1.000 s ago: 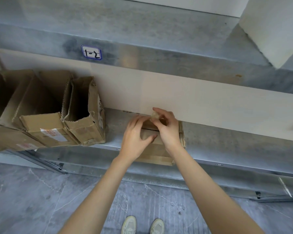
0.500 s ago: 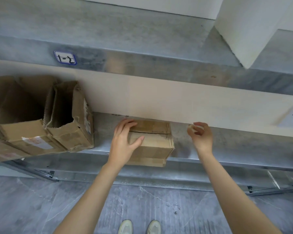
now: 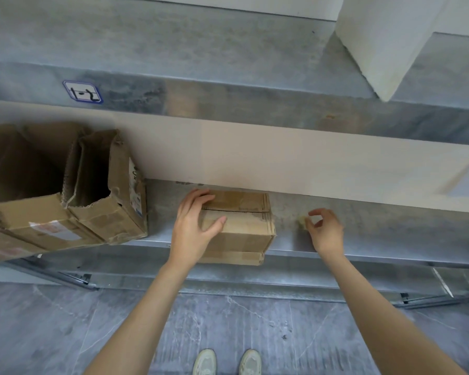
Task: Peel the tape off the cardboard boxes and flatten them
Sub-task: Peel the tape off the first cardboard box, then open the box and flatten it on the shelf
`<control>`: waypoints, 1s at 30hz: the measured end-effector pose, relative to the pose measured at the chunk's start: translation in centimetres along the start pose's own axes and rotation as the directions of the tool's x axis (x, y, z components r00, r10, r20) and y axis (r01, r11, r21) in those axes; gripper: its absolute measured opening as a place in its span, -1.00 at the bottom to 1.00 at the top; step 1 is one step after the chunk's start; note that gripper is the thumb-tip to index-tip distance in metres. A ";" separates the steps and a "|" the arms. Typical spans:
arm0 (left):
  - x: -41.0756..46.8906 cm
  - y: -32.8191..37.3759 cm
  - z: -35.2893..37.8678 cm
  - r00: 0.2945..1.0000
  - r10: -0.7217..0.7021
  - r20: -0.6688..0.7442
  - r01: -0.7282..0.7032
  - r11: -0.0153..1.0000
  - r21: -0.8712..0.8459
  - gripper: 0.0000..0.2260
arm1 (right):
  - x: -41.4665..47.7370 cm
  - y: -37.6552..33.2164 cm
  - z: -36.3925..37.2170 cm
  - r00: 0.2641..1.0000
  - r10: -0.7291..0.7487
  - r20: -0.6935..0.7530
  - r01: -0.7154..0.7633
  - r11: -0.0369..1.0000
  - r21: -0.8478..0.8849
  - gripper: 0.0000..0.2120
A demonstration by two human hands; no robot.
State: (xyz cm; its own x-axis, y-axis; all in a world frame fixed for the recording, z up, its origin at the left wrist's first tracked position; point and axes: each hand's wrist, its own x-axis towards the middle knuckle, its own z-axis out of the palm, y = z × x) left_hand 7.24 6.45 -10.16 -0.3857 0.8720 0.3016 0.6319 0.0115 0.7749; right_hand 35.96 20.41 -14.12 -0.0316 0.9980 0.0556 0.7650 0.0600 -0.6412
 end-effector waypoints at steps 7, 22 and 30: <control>-0.1 0.1 0.2 1.000 -0.008 0.001 0.008 1.000 0.004 -0.62 | -0.9 -0.6 -0.3 0.999 -0.046 0.018 0.044 0.995 0.084 -0.84; 1.3 2.2 -1.6 0.995 -0.087 0.048 0.081 0.990 0.113 -0.76 | -3.7 -11.2 -1.2 0.924 -0.314 0.219 0.264 0.937 0.231 -0.80; 2.1 3.2 -2.1 0.992 -0.116 0.056 0.114 0.993 0.030 -0.81 | -4.5 -12.5 -2.1 0.935 -0.228 0.273 0.157 0.953 0.257 -0.83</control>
State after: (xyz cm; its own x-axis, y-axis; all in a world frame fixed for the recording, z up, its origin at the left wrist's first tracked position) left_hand 7.00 7.31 -5.86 -0.4182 0.8907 0.1781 0.6033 0.1258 0.7875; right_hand 27.89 15.12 -4.80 -0.3797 0.9250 -0.0110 0.5591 0.2200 -0.7994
